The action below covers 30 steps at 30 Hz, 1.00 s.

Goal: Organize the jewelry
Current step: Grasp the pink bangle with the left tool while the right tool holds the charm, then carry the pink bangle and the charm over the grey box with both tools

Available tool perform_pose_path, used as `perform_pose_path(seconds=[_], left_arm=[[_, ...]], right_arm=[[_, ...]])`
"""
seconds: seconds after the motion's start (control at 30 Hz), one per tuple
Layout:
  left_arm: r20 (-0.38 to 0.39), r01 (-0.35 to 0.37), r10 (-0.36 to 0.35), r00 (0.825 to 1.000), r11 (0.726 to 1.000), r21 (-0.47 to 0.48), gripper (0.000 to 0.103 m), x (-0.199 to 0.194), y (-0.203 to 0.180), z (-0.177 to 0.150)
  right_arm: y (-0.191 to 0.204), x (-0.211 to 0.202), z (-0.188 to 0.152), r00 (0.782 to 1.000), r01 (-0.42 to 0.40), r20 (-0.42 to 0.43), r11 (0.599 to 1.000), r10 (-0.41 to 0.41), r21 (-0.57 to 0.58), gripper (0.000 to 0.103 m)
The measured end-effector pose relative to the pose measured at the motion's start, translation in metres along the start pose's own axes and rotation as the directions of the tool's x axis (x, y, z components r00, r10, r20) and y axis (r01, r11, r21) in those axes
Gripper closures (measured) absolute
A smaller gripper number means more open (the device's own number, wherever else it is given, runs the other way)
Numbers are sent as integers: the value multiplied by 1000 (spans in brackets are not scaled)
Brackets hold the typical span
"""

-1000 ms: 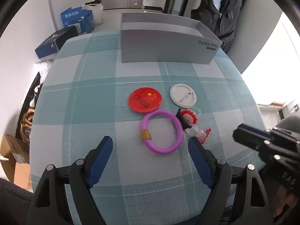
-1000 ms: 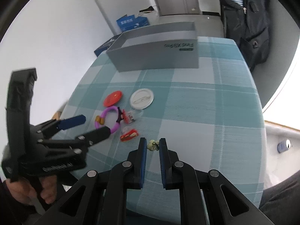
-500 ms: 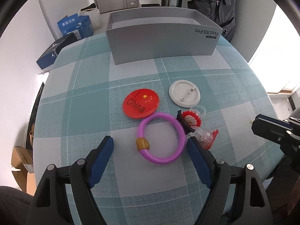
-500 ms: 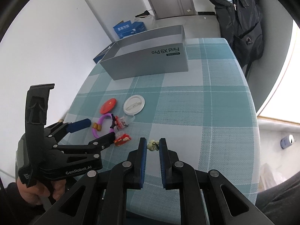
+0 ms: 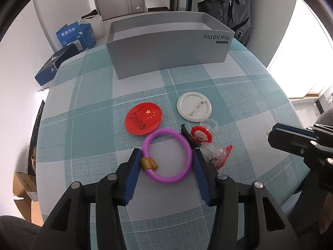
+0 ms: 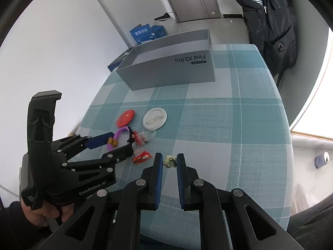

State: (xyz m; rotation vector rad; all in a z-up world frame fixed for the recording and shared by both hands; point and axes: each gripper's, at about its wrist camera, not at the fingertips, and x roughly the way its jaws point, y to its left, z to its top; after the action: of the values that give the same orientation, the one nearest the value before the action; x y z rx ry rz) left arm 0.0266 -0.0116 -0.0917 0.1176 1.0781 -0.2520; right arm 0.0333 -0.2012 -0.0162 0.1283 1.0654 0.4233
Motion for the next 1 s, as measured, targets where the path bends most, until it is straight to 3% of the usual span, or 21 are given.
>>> perform_pose_path(seconds=[0.53, 1.0], left_arm=[[56, 62, -58, 997, 995, -83, 59, -21, 14, 6], [117, 82, -65, 991, 986, -148, 60, -39, 30, 38]], right_arm=[[3, 2, 5, 1000, -30, 7, 999, 30, 14, 91], [-8, -1, 41, 999, -49, 21, 997, 48, 65, 91]])
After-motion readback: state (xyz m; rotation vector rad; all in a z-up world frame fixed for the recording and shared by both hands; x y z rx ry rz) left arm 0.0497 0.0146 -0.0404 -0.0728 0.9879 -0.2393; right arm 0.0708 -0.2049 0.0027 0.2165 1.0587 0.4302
